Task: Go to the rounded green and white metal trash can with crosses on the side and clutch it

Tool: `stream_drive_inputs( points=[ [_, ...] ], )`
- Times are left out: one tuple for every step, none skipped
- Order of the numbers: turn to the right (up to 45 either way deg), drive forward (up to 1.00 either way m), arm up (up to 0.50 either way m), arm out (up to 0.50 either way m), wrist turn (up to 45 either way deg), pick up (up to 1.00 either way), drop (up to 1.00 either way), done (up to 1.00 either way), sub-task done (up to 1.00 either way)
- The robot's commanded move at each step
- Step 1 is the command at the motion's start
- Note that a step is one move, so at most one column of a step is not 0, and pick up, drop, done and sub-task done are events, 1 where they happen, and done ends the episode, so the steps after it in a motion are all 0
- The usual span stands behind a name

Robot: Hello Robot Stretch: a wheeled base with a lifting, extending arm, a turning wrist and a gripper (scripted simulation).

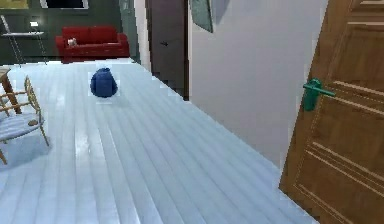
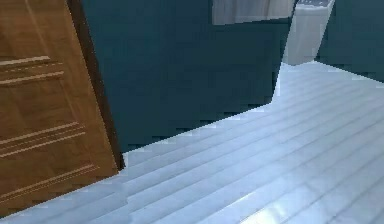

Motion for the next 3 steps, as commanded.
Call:
stream_drive_inputs(
  points=[
    [45.0, 0.00, 0.00, 0.00, 0.0, 0.00, 0.00, 0.00, 0.00],
    [24.0, 0.00, 0.00, 0.00, 0.0, 0.00, 0.00, 0.00, 0.00],
    [0.0, 0.25, 0.00, 0.00, 0.0, 0.00, 0.00, 0.00, 0.00]
  ],
)
